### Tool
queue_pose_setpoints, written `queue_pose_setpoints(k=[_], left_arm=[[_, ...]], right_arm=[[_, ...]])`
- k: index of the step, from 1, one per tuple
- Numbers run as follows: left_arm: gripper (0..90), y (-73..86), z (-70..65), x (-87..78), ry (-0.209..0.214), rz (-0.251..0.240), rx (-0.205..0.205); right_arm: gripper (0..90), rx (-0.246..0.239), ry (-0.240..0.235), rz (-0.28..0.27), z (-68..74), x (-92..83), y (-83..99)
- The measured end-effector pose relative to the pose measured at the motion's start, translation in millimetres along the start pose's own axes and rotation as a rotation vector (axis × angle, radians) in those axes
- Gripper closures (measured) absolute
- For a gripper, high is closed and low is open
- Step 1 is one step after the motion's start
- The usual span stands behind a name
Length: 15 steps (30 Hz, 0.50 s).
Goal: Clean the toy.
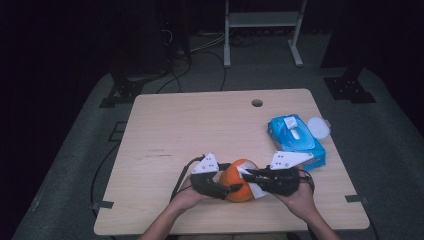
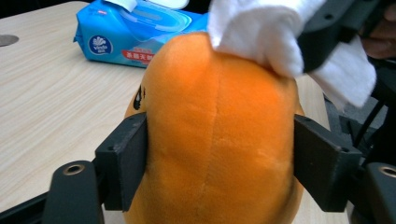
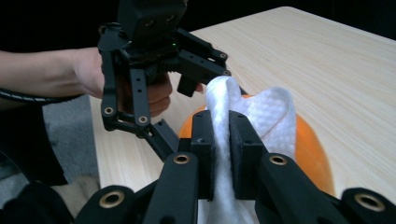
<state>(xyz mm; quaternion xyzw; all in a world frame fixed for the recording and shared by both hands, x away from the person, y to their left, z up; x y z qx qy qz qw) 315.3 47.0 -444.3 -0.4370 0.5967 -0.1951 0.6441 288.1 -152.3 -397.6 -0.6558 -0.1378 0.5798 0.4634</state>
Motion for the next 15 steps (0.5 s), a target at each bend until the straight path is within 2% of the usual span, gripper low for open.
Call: queue_pose_setpoints(k=[3,6,7,8,10,11,12,15], left_arm=[[26.5,0.6,-1.1,-0.1,-0.002,0.003,0.012],[26.3,1.2,0.7,0.2,0.000,-0.006,0.004],[21.5,0.7,1.4,0.4,0.000,-0.009,0.000],[21.5,-0.2,2.2,0.7,-0.006,-0.012,-0.002],[11.6,-1.1,4.2,3.5,-0.007,0.000,-0.031],[12.2,1.2,4.5,5.1,0.012,0.002,-0.042],[14.2,1.2,4.5,5.1,0.012,0.002,-0.042],[15.7,3.0,4.4,4.5,0.011,0.007,-0.043]], right_arm=[[81.0,0.018,0.033,-0.010,-9.1,-5.7,1.1],[81.0,0.072,0.065,-0.010,-24.0,-10.9,8.9],[80.9,0.097,0.057,-0.008,-29.8,-11.3,14.3],[80.9,0.097,0.057,-0.008,-29.8,-11.3,14.3],[80.9,0.097,0.045,-0.005,-27.5,-10.3,14.5],[80.9,0.089,0.043,-0.005,-25.5,-10.0,13.5],[80.9,0.089,0.043,-0.005,-25.5,-10.0,13.5],[80.8,0.049,0.022,0.000,-10.9,-5.2,8.7]])
Point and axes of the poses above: each handheld gripper's, and its own axes: x roughly forward along the jaws, y roughly out of its underside, z roughly to its left, the point moved 3 cm from there along x, roughly forward along the jaws, and after that the axes turned 13 degrees about z, right-handed, at the moved point
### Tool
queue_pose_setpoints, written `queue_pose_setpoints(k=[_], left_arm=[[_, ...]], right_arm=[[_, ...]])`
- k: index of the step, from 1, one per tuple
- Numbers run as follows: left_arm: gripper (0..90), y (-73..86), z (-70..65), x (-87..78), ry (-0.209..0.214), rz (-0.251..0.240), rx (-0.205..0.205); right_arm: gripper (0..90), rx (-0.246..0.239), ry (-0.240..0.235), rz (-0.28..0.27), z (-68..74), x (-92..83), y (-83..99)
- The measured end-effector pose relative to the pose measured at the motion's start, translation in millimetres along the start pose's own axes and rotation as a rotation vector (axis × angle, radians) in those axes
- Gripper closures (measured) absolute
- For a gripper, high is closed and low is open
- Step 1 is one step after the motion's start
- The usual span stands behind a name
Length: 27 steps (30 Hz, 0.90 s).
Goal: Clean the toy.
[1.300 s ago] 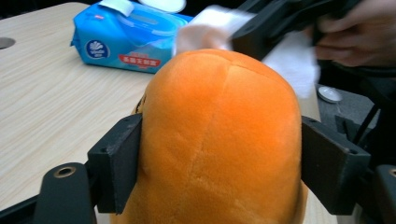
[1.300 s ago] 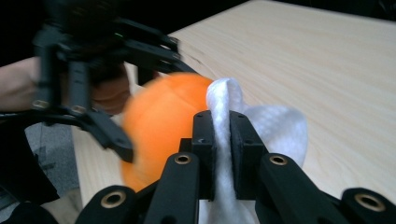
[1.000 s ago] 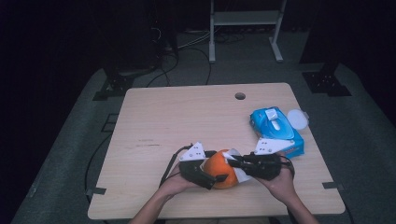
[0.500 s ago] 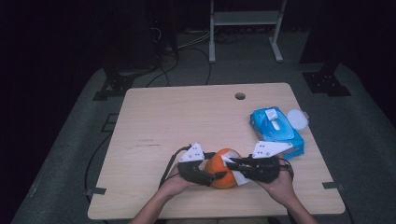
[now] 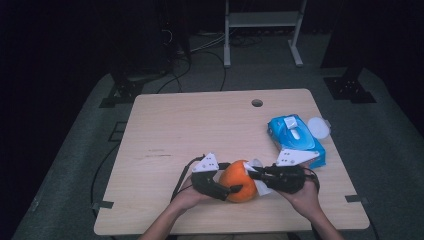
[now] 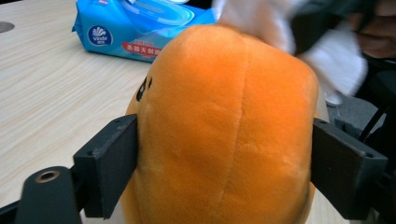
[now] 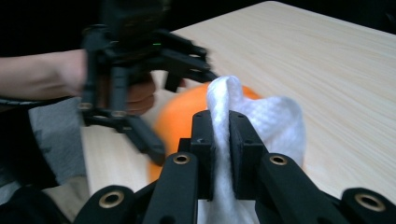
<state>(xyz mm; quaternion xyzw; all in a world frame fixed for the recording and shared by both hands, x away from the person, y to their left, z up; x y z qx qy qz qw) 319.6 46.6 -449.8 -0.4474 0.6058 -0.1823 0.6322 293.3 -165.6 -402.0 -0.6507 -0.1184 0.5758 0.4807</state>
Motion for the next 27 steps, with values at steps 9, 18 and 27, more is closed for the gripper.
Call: queue_pose_setpoints(k=[9,18,27], left_arm=[[22.7,3.1,-1.4,-1.3,0.021,-0.001,0.025],[20.6,3.2,-8.0,4.8,0.022,-0.002,0.061],[20.2,3.7,-13.4,8.1,0.012,-0.006,0.076]], right_arm=[[81.0,-0.023,-0.014,-0.002,0.8,-0.5,-2.9],[80.9,0.034,-0.019,-0.008,-9.5,-4.2,2.2],[80.6,-0.016,-0.033,0.007,0.2,0.1,-4.1]])
Point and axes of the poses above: each handheld gripper's, and its own axes: x roughly forward along the jaws, y roughly out of its underside, z roughly to its left, the point moved 3 cm from there along x, roughly forward along the jaws, and after that the axes turned 13 degrees about z, right-handed, at the moved point
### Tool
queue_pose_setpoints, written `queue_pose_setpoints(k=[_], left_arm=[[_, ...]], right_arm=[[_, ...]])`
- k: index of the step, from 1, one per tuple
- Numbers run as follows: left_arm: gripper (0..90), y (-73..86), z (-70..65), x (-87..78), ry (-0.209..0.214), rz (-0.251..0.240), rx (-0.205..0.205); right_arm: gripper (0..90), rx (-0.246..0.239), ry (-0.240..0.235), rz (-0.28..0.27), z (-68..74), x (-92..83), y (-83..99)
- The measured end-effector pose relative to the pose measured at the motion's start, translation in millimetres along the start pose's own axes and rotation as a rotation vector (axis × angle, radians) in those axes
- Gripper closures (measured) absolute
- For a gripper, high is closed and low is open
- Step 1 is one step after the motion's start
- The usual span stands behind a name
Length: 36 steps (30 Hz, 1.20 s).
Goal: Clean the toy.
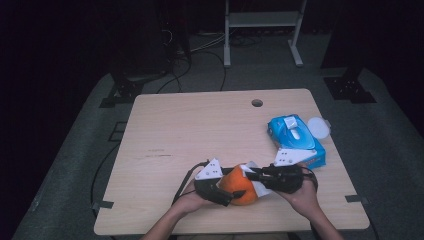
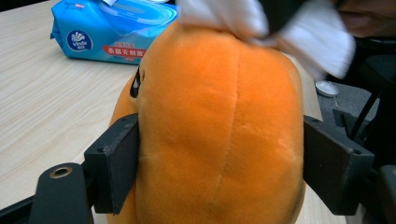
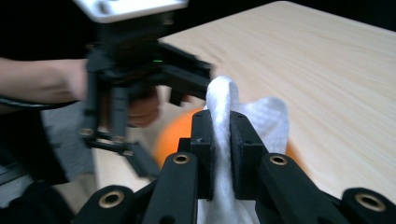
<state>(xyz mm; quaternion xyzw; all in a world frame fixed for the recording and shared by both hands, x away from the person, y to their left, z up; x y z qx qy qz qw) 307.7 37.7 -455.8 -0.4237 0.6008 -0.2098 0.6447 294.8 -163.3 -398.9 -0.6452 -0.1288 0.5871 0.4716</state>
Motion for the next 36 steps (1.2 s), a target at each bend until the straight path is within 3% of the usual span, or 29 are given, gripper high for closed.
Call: queue_pose_setpoints(k=[4,7,10,14,16,19,22,28,30,33,36], left_arm=[[20.2,0.4,0.4,0.3,0.003,-0.006,0.005],[19.7,-0.7,-0.1,1.9,-0.001,-0.003,0.006],[19.1,-1.7,-1.4,3.8,-0.006,-0.003,0.004],[19.0,-2.4,-8.9,6.7,-0.034,0.005,0.033],[18.9,-3.2,-11.9,7.7,-0.047,0.013,0.047],[18.9,-3.3,-13.3,8.4,-0.040,0.005,0.051],[18.9,-3.1,-13.2,8.9,-0.028,-0.006,0.059],[18.7,-3.1,-13.9,9.4,-0.027,-0.001,0.068],[17.9,-4.6,-16.7,10.2,-0.034,0.008,0.074],[17.8,-4.9,-21.4,11.1,-0.043,0.023,0.113],[17.9,-5.1,-26.4,13.1,-0.053,0.034,0.156]], right_arm=[[80.6,0.039,0.047,-0.001,-14.9,-7.3,6.2],[80.6,0.065,0.044,-0.001,-18.1,-8.1,9.9],[80.5,0.038,0.039,0.002,-7.7,-4.9,4.7],[80.4,-0.043,0.007,0.010,13.2,5.5,-4.8],[80.6,-0.077,0.039,0.039,19.0,9.2,-6.1],[80.6,-0.063,0.041,0.031,15.3,6.3,-5.7],[80.5,-0.014,0.069,0.023,-3.6,-2.8,-0.3],[80.5,0.032,0.073,0.029,-14.2,-8.0,7.7],[80.5,0.022,0.071,0.033,-8.9,-7.0,5.1],[80.4,-0.033,0.038,0.041,8.2,0.1,-2.5],[80.5,-0.059,0.040,0.058,14.1,4.5,-4.4]])
Point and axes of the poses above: each handheld gripper's, and its own axes: x roughly forward along the jaws, y roughly out of its underside, z roughly to its left, the point moved 3 cm from there along x, roughly forward along the jaws, and after that the axes turned 13 degrees about z, right-handed, at the moved point
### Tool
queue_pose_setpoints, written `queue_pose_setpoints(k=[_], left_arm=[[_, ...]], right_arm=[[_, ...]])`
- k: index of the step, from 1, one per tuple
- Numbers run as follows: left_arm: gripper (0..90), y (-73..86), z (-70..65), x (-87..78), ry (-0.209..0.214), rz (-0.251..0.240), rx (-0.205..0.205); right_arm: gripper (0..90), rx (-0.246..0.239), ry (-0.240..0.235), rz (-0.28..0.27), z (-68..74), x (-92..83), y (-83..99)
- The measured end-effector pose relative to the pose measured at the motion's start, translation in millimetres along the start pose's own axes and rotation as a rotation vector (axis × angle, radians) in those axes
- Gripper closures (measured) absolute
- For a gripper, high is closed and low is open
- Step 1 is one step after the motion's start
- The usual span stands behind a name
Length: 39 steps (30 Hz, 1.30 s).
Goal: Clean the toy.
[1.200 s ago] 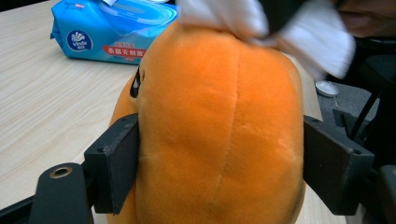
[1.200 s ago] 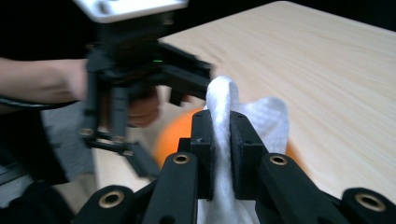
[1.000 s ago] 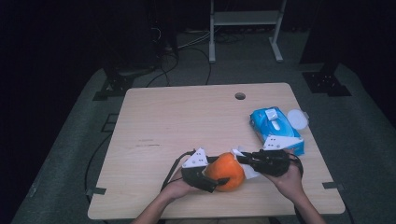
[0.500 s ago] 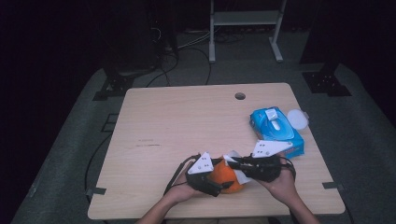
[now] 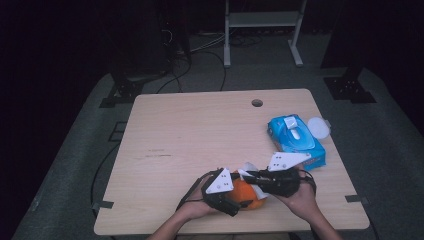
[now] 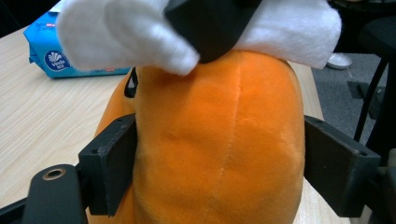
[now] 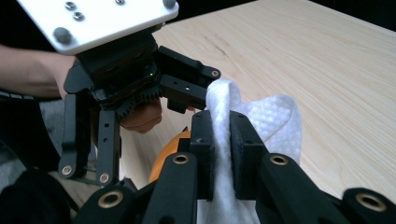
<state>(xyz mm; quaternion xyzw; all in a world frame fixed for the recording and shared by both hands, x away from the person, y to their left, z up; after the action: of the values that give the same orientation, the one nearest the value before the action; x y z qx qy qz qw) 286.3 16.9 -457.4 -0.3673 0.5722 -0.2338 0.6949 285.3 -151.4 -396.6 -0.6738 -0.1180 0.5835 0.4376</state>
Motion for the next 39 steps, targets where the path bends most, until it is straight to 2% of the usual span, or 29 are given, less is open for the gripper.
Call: queue_pose_setpoints(k=[3,7,10,14,17,19,22,26,28,30,33,36,39], left_arm=[[17.9,1.0,0.7,-1.0,0.009,-0.003,0.004],[18.1,1.7,2.2,-2.3,0.015,-0.004,0.012],[18.1,2.6,3.2,-2.8,0.018,-0.011,0.008],[17.9,-0.5,0.2,0.2,0.009,-0.001,0.017],[17.9,0.2,-1.2,-0.6,0.009,0.004,0.032],[18.1,1.1,0.1,-2.0,0.013,0.004,0.031],[18.7,3.4,4.1,-4.7,0.022,0.000,0.030],[18.7,10.4,17.4,-10.3,0.066,-0.027,-0.041],[18.8,14.2,25.2,-13.4,0.083,-0.045,-0.092],[18.7,17.4,31.4,-15.1,0.102,-0.063,-0.138],[18.7,20.2,36.0,-15.8,0.118,-0.076,-0.177],[18.7,21.5,38.4,-17.2,0.117,-0.083,-0.210],[18.6,22.9,44.1,-18.5,0.122,-0.097,-0.271]], right_arm=[[80.5,0.004,0.001,0.000,-3.2,-0.8,0.8],[80.5,0.050,0.008,-0.005,-18.0,-6.3,8.1],[80.5,0.088,0.032,-0.001,-28.6,-10.5,16.7],[80.5,0.097,0.019,-0.006,-27.2,-10.2,16.2],[80.5,0.065,-0.006,-0.013,-17.0,-9.5,9.7],[80.5,0.048,0.003,-0.005,-13.7,-8.2,7.6],[80.5,0.066,-0.001,-0.008,-20.8,-7.5,10.8],[80.5,0.125,0.020,-0.004,-36.3,-9.7,22.4],[80.5,0.149,0.011,-0.014,-39.4,-10.7,25.4],[80.5,0.151,0.001,-0.020,-38.6,-10.5,25.5],[80.2,0.133,-0.009,-0.029,-31.1,-9.1,19.4],[80.2,0.103,-0.007,-0.040,-23.6,-9.1,13.8],[80.4,0.106,-0.037,-0.057,-22.4,-11.9,12.9]])
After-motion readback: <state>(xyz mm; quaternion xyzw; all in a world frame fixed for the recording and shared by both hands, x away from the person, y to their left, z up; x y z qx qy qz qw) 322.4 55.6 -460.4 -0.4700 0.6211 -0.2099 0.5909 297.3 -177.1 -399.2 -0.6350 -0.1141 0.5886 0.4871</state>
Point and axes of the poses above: each handheld gripper's, and its own axes: x roughly forward along the jaws, y roughly out of its underside, z roughly to its left, the point moved 3 cm from there along x, roughly forward along the jaws, and after that the axes turned 13 degrees about z, right-handed, at the moved point
